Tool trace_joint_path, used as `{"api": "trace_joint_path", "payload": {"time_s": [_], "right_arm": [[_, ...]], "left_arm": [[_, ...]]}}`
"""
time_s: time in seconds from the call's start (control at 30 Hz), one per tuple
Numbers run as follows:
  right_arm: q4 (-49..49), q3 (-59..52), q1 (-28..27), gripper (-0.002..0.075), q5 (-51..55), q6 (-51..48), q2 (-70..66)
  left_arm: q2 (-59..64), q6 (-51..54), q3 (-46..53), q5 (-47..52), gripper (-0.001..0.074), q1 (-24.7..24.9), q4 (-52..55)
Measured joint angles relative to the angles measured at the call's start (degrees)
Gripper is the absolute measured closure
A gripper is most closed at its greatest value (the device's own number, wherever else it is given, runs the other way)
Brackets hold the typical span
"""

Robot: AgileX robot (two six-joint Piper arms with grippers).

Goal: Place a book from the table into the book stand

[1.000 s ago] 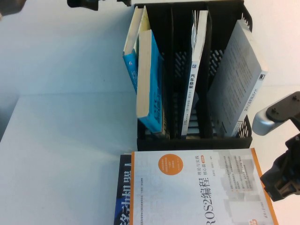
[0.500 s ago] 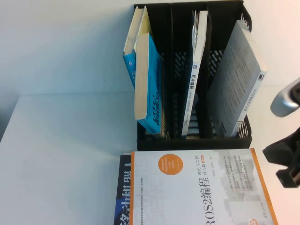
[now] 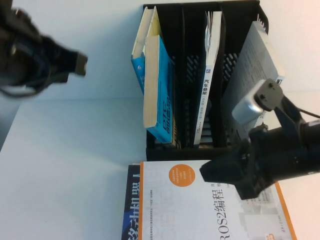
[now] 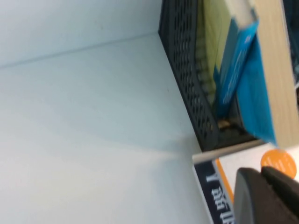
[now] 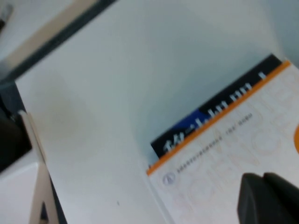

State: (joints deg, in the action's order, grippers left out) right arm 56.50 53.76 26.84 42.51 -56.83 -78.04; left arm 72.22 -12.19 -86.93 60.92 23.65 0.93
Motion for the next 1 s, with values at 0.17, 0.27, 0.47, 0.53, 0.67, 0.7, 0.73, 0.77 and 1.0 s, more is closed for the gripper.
{"api": "trace_joint_path", "payload": {"time_s": [0.17, 0.27, 0.47, 0.53, 0.67, 0.7, 0.73, 0.77, 1.0], "right_arm": [[10.1, 0.0, 3.0, 0.0729, -3.6, -6.5, -7.4], [13.7, 0.0, 6.4, 0.0729, -8.5, -8.7, -11.7], [33.1, 0.7, 9.0, 0.0729, -16.1, -20.7, -18.7], [37.5, 2.2, 9.0, 0.0729, -17.2, -24.1, -21.0], [40.4, 8.2, 9.0, 0.0729, -18.8, -27.9, -26.5], [40.6, 10.4, 9.0, 0.0729, -19.7, -28.4, -27.9], [40.6, 12.8, 9.1, 0.0729, -20.7, -28.5, -29.0], [40.6, 15.0, 9.1, 0.0729, -21.8, -28.7, -30.1], [41.5, 26.0, 9.1, 0.0729, -32.3, -29.0, -31.2]], "left_arm": [[-13.5, -2.6, 21.4, -11.6, 0.0736, -0.1, 0.4], [-19.2, -3.7, 31.4, -16.2, 0.0736, -0.1, 0.4], [-27.3, -6.0, 42.0, -18.7, 0.0736, -0.1, 0.4], [-28.9, -6.4, 43.8, -18.8, 0.0736, -0.1, 0.4], [-30.6, -7.0, 44.8, -18.8, 0.0737, -0.1, 0.1], [-30.8, -7.1, 44.8, -18.7, 0.0737, -0.1, -0.1], [-30.9, -7.1, 44.8, -18.7, 0.0737, -0.1, 0.0], [-30.9, -7.1, 44.8, -18.7, 0.0737, -0.1, -0.2], [-30.9, -7.1, 44.8, -18.7, 0.0737, -0.1, 0.0]]}}
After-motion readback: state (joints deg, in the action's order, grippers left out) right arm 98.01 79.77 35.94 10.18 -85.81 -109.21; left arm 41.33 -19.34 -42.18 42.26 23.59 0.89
